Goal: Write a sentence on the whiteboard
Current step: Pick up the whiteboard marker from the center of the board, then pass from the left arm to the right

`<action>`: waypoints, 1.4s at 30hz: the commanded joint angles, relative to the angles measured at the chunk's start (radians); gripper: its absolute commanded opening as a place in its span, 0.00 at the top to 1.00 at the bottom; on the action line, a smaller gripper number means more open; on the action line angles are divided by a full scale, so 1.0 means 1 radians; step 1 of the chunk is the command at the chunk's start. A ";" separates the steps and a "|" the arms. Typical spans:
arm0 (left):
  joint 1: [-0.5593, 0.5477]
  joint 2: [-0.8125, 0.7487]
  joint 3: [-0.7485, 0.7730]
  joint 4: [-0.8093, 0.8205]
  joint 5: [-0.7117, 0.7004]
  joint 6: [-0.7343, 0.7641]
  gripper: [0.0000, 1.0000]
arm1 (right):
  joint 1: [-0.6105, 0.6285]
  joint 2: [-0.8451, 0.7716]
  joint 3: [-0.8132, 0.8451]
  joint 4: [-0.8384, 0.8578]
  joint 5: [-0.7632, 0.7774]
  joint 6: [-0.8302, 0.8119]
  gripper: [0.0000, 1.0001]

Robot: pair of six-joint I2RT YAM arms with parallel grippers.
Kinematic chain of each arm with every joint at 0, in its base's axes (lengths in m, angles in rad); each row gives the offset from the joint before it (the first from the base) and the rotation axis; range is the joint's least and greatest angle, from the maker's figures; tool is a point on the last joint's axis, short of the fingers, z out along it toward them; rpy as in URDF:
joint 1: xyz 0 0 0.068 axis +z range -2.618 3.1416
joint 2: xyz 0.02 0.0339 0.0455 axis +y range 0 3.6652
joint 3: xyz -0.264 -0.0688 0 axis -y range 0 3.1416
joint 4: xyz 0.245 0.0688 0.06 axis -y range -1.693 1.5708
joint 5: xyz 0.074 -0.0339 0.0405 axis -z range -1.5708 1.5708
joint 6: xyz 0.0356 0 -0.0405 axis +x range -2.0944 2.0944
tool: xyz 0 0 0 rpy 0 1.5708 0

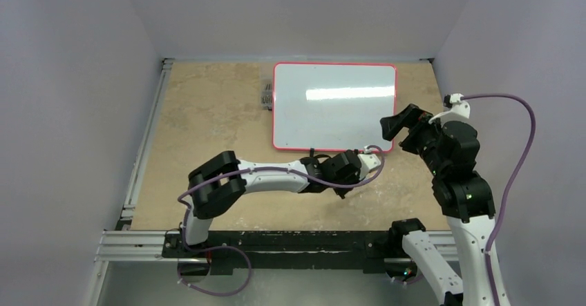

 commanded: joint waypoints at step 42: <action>0.107 -0.735 0.178 -0.482 0.149 0.570 1.00 | 0.025 0.136 -0.169 0.662 -1.168 0.288 0.32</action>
